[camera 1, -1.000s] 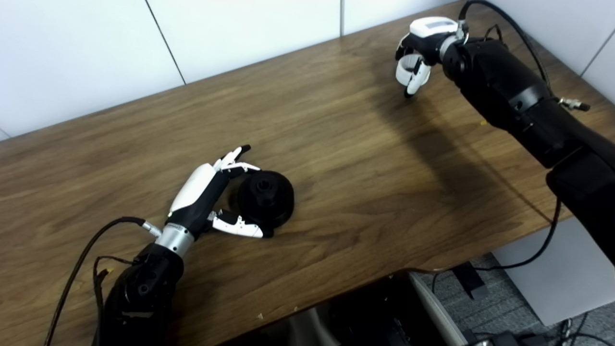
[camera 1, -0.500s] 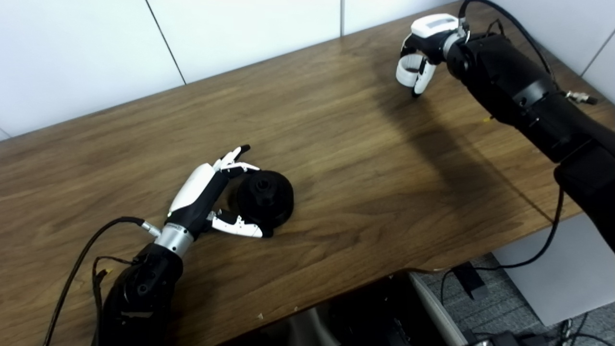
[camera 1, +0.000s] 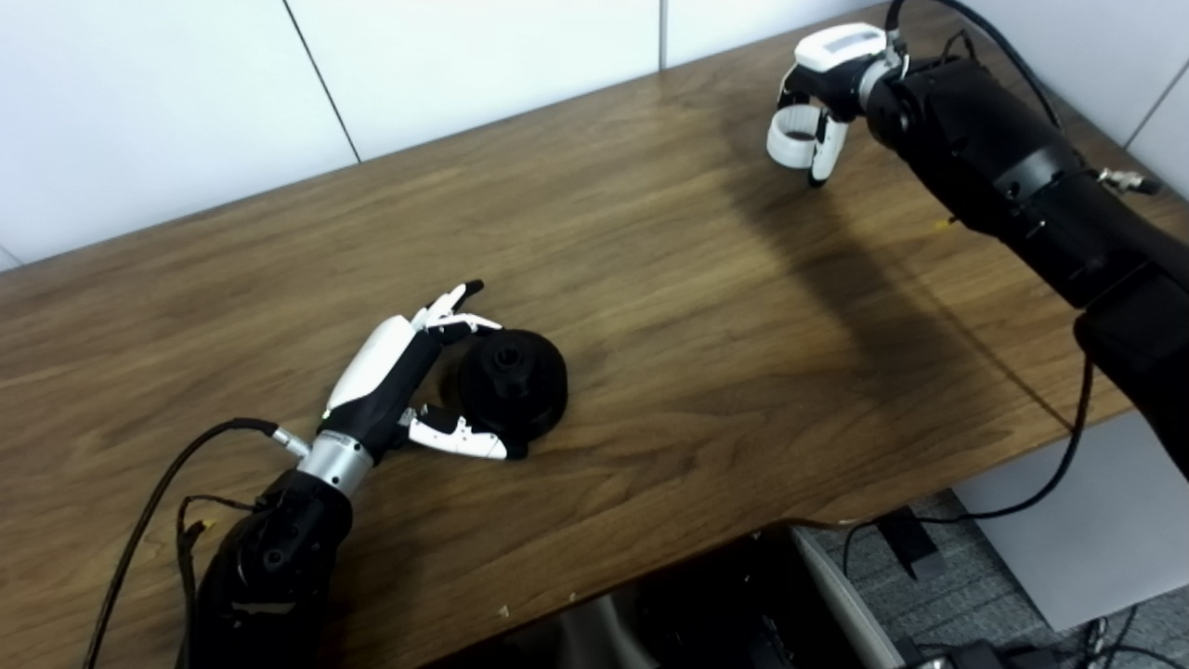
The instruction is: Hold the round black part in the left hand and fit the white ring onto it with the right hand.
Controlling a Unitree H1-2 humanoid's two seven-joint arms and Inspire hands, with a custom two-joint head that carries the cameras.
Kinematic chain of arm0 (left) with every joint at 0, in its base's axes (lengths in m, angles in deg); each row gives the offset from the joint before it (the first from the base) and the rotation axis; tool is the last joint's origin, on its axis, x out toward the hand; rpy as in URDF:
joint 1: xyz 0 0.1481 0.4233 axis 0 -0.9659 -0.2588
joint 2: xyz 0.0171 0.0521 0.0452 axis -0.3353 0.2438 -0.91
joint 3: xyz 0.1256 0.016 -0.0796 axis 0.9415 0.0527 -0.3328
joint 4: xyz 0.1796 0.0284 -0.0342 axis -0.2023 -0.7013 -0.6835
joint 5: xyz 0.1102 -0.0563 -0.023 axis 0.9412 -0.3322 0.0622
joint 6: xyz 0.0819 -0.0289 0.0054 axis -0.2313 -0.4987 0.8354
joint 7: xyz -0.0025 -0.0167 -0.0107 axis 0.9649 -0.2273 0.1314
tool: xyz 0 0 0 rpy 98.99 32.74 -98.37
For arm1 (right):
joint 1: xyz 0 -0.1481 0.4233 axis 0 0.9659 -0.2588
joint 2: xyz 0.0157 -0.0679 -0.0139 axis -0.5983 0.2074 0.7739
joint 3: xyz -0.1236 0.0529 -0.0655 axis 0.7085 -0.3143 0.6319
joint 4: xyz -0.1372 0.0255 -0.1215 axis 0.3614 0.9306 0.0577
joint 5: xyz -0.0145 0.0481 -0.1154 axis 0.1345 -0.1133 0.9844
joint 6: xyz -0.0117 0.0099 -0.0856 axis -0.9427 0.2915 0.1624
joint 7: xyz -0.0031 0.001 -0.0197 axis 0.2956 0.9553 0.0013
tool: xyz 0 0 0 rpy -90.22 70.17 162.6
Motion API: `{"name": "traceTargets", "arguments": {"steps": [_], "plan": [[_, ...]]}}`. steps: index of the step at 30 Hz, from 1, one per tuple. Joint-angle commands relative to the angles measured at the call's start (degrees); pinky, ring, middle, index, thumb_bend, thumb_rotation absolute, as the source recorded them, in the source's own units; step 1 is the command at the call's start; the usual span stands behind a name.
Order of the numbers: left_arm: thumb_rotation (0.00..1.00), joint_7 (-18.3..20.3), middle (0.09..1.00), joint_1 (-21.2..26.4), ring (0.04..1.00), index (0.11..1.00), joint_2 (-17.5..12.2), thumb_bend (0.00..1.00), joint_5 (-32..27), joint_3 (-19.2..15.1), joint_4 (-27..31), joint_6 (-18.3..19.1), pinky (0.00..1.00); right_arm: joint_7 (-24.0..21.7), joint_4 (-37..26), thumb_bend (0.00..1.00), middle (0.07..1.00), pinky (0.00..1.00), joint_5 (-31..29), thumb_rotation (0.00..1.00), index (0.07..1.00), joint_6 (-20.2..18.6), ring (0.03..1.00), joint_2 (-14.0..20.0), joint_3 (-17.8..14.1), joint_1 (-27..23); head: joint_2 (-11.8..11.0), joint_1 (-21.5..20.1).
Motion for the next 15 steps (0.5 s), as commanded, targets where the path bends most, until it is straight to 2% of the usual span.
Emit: {"name": "traceTargets", "arguments": {"steps": [1,4,9,13,15], "plan": [[0.28,-0.57,1.000,1.18,1.000,0.621,-0.46,1.00,-0.61,-0.52,1.20,-0.47,1.00,2.00,-0.58,0.79,0.735,0.89,0.46,0.13,0.690,0.98,0.789,2.23,-1.40,-2.15,0.07,-0.18],[0.27,-0.58,1.000,1.09,1.000,0.620,-0.36,1.00,-0.59,-0.50,1.25,-0.35,1.00,2.50,-0.78,0.80,0.746,0.89,0.27,0.16,0.681,0.86,0.833,1.90,-1.86,-1.85,0.23,-0.18],[0.28,-0.68,1.000,1.06,1.000,0.620,-0.31,1.00,-0.45,-0.44,1.23,-0.41,1.00,2.38,-1.76,0.81,0.724,0.90,0.17,0.18,0.672,0.31,0.784,1.57,-2.41,-1.48,0.37,-0.01],[0.28,-1.00,1.000,1.08,1.000,0.618,-0.19,1.00,-0.27,-0.39,0.91,-0.66,1.00,3.25,-1.65,0.80,0.720,0.94,-0.21,0.17,0.665,0.65,0.828,1.25,-2.97,-1.26,0.51,0.01],[0.29,-1.00,1.000,1.10,1.000,0.619,-0.18,1.00,-0.18,-0.35,0.93,-0.58,1.00,3.45,-1.96,0.80,0.702,0.95,-0.48,0.16,0.658,0.63,0.804,1.10,-3.36,-1.08,0.55,0.09]]}}
